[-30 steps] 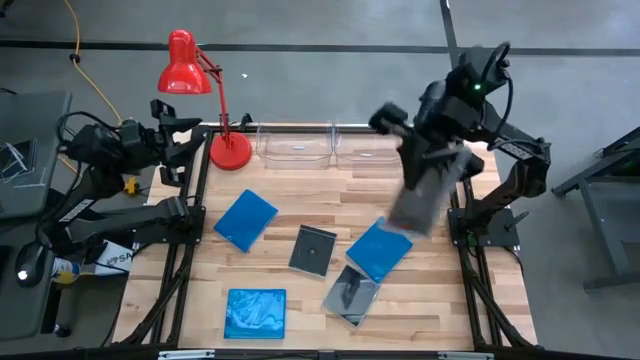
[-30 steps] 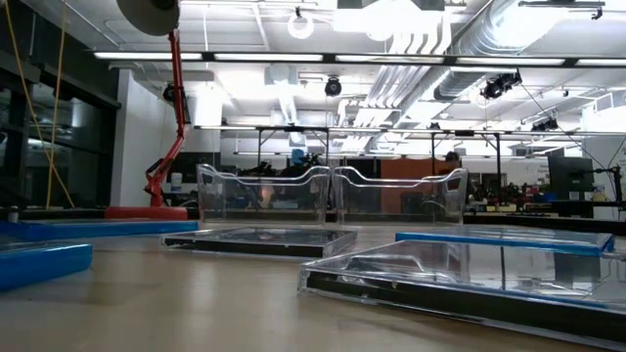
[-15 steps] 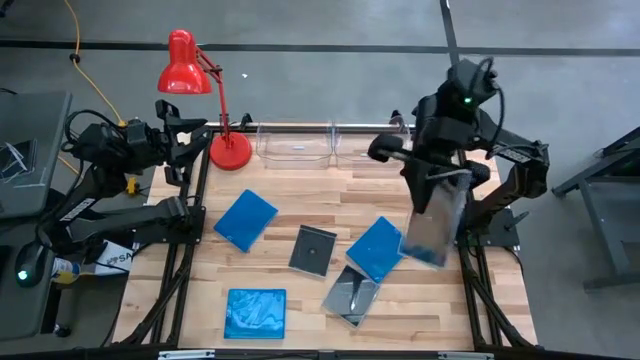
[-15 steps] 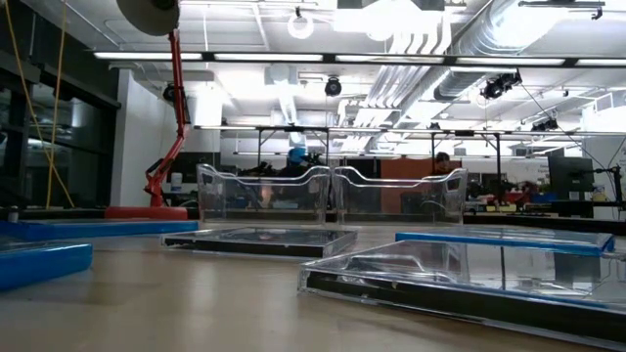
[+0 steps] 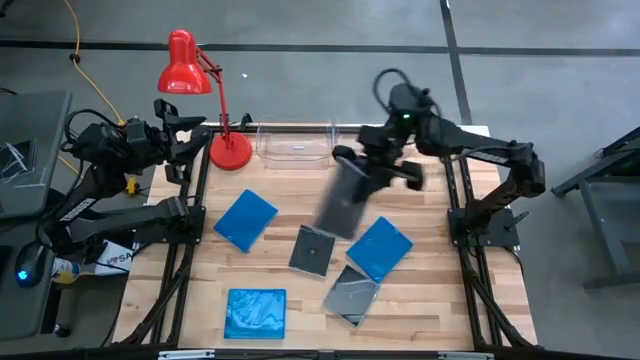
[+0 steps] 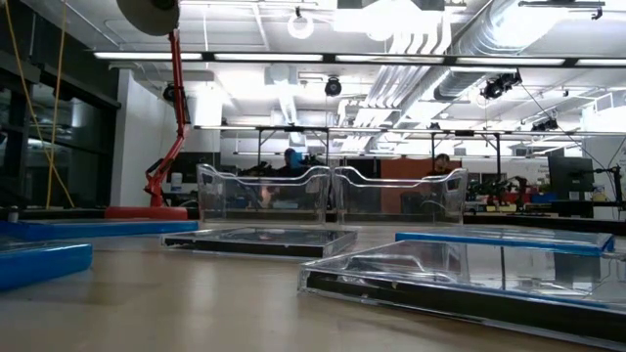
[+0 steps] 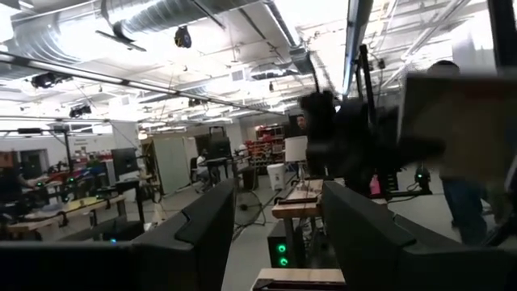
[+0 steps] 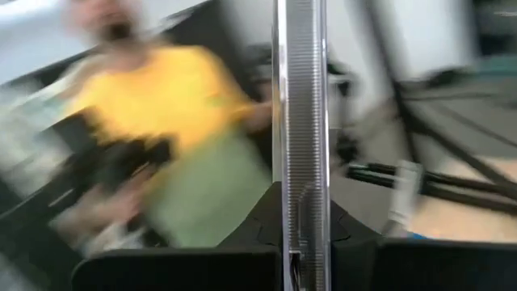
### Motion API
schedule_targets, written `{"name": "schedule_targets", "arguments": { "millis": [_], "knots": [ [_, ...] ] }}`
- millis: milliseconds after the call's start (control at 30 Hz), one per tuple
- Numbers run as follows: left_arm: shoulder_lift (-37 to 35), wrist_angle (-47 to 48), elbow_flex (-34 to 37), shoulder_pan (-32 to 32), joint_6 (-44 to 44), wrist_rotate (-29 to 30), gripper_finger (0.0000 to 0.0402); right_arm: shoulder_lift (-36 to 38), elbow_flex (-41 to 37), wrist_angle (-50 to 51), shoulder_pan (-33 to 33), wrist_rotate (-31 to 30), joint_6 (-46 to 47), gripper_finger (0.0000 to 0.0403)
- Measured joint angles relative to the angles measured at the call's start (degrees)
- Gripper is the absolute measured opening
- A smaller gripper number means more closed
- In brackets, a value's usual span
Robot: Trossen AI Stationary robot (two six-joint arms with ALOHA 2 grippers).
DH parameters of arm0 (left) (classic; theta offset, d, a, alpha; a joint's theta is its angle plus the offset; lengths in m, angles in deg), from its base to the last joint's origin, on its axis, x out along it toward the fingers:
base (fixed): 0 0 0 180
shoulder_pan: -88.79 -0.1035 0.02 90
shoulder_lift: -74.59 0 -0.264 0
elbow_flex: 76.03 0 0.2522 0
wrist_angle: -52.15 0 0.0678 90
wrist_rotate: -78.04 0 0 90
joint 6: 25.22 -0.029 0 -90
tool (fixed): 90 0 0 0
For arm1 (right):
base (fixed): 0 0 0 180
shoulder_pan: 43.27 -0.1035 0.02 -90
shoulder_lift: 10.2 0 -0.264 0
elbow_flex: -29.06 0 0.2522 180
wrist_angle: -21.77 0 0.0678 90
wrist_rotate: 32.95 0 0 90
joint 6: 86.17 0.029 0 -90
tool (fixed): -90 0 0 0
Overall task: Pick & place jewel cases by type
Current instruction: Put the top black cd case into the right transparent bin
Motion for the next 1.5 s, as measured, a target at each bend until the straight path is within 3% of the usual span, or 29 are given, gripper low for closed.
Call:
{"name": "schedule_targets", "arguments": {
  "millis": [233, 333, 533, 667, 867, 967, 1200, 1400, 1500],
  "knots": [
    [0.0, 0.5, 0.0, 0.0, 0.7, 1.2, 0.0182, 0.0, -11.0, -1.0, 3.8, -26.4, 6.6, 0.0],
    [0.0, 0.4, 0.0, 0.0, 1.3, 1.3, 0.0182, -0.1, -15.6, -7.3, 4.2, -34.9, 11.7, 0.0],
    [0.0, 0.5, 0.0, 0.0, 4.0, 2.4, 0.0182, -0.1, -26.4, -30.9, 4.0, -46.2, 25.4, 0.0],
    [0.0, 1.9, 0.0, 0.0, 7.1, 4.8, 0.0182, 0.0, -35.0, -50.8, 3.2, -58.7, 33.9, 0.0],
    [0.0, 6.4, 0.0, 0.0, 9.6, 8.1, 0.0182, 0.0, -47.7, -81.0, 1.5, -78.1, 38.8, 0.0],
    [0.0, 7.8, 0.0, 0.0, 10.6, 9.9, 0.0182, 0.2, -52.1, -91.2, 1.3, -81.5, 39.1, 0.0],
    [0.0, 8.1, 0.0, 0.0, 11.4, 12.8, 0.0182, 2.0, -52.4, -90.9, 0.4, -77.5, 39.8, 0.0],
    [0.0, 8.1, 0.0, 0.0, 11.5, 12.8, 0.0182, 2.1, -51.3, -90.3, 1.2, -80.0, 36.4, 0.0],
    [0.0, 8.1, 0.0, 0.0, 11.6, 12.8, 0.0182, 2.2, -51.3, -84.3, 3.5, -79.4, 34.8, 0.0]
  ]
}}
